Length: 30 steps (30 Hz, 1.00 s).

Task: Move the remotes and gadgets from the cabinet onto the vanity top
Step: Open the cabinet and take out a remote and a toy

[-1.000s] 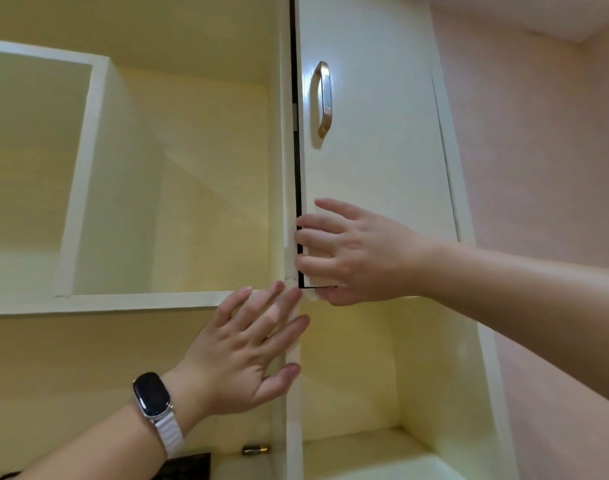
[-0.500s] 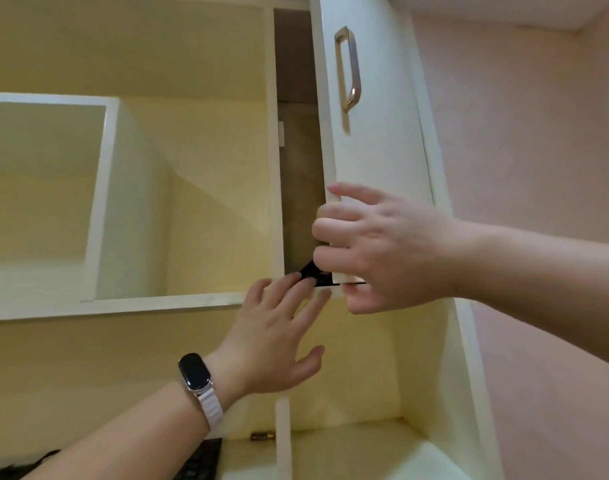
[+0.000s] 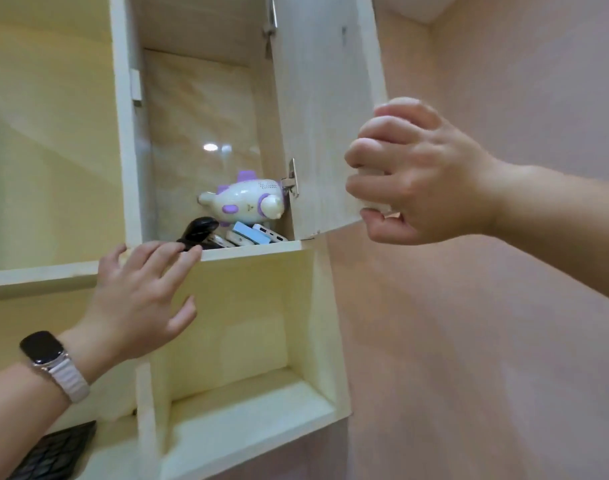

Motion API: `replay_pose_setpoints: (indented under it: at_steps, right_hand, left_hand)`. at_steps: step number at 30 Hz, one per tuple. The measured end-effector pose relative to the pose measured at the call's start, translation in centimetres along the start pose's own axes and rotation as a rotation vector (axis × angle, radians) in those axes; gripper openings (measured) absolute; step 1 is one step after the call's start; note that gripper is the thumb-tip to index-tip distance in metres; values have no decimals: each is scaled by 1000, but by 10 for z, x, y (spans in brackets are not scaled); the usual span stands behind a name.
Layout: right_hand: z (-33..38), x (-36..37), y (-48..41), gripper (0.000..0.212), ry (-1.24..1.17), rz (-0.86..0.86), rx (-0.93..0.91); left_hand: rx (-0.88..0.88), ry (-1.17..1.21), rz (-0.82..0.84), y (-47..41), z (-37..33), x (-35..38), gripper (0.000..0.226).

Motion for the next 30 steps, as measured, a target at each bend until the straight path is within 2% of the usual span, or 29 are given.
replay_pose_setpoints:
  at_steps: [5, 10, 17, 20, 24, 26, 30]
  right_hand:
    - [-17, 14, 44, 29, 40, 209, 87]
    - [-10, 16, 45, 27, 52, 251, 145]
    - [17, 33, 16, 33, -23, 408, 208]
    - [21, 46, -3, 34, -25, 480, 266]
    - [28, 62, -35, 35, -112, 517, 292]
    - [35, 75, -52, 36, -191, 499, 313]
    - [37, 116, -82, 42, -459, 453, 484]
  left_hand:
    - [-31, 20, -8, -2, 1, -2, 64]
    - [-39, 31, -23, 0, 1, -4, 61]
    - [-29, 89, -73, -25, -1, -14, 55]
    - [-28, 179, 3, -53, 0, -15, 53]
    - [-166, 311, 165, -90, 9, -4, 38]
    - [-212, 313, 252, -104, 14, 3, 42]
    - [-243, 323, 370, -120, 22, 19, 54]
Point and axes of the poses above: each hand's wrist, its own y-axis away from the middle knuckle, its own x-axis out of the palm, z = x × y, the point moved 5 cm from there along -y, towards the middle knuckle
